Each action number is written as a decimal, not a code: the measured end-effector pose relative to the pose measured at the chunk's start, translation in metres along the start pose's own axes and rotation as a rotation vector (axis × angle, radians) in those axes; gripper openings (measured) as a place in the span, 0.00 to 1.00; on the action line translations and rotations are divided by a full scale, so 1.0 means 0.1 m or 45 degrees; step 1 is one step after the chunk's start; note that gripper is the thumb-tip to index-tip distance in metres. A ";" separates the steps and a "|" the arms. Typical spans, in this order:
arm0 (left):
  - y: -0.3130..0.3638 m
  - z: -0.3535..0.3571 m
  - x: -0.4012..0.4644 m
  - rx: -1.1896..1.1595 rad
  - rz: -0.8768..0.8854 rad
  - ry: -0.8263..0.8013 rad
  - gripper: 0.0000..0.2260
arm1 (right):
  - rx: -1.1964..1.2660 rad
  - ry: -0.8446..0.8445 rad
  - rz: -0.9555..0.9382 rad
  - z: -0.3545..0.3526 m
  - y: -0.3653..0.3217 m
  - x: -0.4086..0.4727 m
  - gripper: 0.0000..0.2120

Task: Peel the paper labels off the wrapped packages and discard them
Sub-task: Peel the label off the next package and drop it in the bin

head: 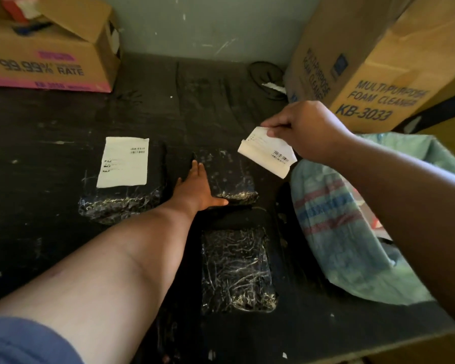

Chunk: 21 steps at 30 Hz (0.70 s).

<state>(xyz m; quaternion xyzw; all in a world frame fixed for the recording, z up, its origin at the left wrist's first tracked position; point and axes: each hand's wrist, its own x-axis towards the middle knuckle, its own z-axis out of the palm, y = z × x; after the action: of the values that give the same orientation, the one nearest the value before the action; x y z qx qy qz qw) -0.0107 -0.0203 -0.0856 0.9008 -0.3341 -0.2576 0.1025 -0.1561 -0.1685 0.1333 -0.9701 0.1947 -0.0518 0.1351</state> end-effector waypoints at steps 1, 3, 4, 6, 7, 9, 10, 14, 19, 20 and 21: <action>0.03 -0.05 -0.01 0.028 0.002 -0.004 0.61 | -0.027 0.005 -0.005 -0.09 0.03 -0.03 0.12; 0.10 -0.13 -0.05 0.067 0.013 0.031 0.58 | -0.088 0.023 -0.001 -0.30 0.11 -0.11 0.13; 0.17 -0.16 -0.08 0.086 0.032 0.065 0.55 | -0.128 0.032 0.004 -0.40 0.18 -0.16 0.14; 0.36 -0.21 -0.14 0.107 0.112 0.170 0.49 | -0.245 0.018 0.043 -0.60 0.36 -0.27 0.15; 0.51 -0.23 -0.17 0.105 0.172 0.231 0.45 | -0.312 -0.002 0.073 -0.69 0.47 -0.33 0.15; 0.88 -0.24 -0.26 0.075 0.323 0.324 0.39 | -0.368 -0.006 0.135 -0.86 0.69 -0.47 0.15; 1.09 -0.23 -0.31 0.056 0.403 0.358 0.37 | -0.366 0.023 0.154 -0.94 0.80 -0.54 0.14; 1.98 -0.04 -0.52 0.005 0.710 0.472 0.34 | -0.424 0.036 0.264 -1.24 1.24 -0.85 0.12; 2.81 0.35 -0.69 -0.007 0.621 0.363 0.36 | -0.409 0.002 0.400 -1.53 1.76 -1.30 0.11; 2.91 0.42 -0.71 -0.034 0.557 0.335 0.36 | -0.422 0.001 0.403 -1.58 1.85 -1.38 0.11; 2.97 0.47 -0.73 -0.066 0.498 0.309 0.36 | -0.433 0.000 0.406 -1.62 1.93 -1.46 0.12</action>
<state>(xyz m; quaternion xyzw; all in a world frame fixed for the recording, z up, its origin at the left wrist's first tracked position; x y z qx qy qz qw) -0.2456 -0.1980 0.0096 0.8403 -0.4810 -0.1310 0.2130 -0.3850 -0.3223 0.2268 -0.9359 0.3516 0.0039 -0.0237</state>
